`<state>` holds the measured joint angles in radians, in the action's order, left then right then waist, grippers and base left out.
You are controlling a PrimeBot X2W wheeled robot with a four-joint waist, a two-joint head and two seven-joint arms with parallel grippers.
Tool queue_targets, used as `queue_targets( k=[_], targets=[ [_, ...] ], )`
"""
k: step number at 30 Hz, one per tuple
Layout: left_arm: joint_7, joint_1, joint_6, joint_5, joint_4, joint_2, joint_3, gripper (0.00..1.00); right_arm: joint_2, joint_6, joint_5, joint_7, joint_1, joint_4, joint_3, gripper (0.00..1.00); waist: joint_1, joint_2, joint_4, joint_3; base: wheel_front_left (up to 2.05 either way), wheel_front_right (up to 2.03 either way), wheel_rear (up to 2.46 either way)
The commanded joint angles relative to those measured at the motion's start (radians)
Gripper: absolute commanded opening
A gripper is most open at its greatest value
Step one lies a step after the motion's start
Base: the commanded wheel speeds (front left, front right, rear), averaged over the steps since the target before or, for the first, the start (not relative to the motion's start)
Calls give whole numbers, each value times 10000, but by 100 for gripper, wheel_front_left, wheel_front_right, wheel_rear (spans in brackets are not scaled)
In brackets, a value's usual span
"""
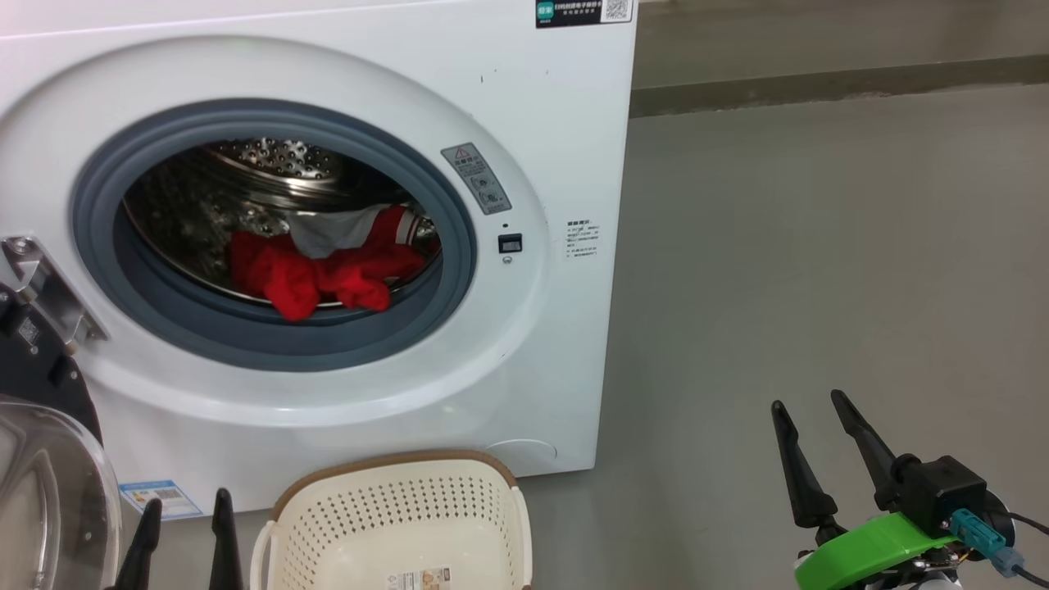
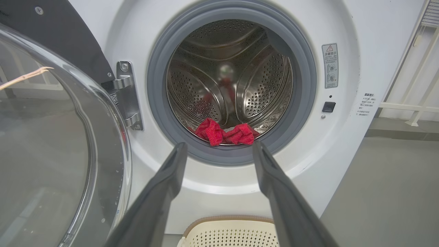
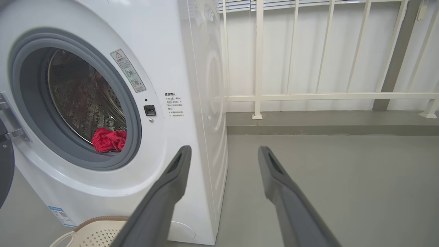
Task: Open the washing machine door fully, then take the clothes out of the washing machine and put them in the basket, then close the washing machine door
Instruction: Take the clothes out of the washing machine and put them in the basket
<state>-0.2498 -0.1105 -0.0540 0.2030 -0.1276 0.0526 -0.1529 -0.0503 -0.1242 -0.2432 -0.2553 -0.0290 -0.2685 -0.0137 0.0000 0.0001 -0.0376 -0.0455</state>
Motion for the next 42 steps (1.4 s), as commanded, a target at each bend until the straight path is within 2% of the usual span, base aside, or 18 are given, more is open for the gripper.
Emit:
queue_targets(
  k=[1, 11, 20, 28, 42],
  targets=[
    [-120, 628, -77, -78, 204, 83, -269, 100, -48, -65, -44, -65, -384, 262, -235, 100, 0, -1, 87, 134, 0, 0, 0],
    [-120, 1670, -30, -156, -21, 88, -65, 100, -156, -65, 46, -65, -470, 336, -207, 100, 0, -1, 413, 641, 0, 0, 0],
    [-120, 3220, 52, -119, -575, 79, 210, 100, -287, -65, 64, -65, -875, 505, -239, 100, 0, -1, 623, 1631, 0, 0, 0],
    [-112, 5284, 152, -57, -1978, 256, 302, 100, -420, -65, 36, -65, -1371, 663, -197, 100, 0, -1, 575, 2679, 0, 0, 0],
    [-117, 8847, -132, 296, -4382, 812, 339, 100, -485, -65, 11, -65, -2150, 1135, -48, 100, 0, -1, 221, 4634, 0, 0, 0]
  ],
)
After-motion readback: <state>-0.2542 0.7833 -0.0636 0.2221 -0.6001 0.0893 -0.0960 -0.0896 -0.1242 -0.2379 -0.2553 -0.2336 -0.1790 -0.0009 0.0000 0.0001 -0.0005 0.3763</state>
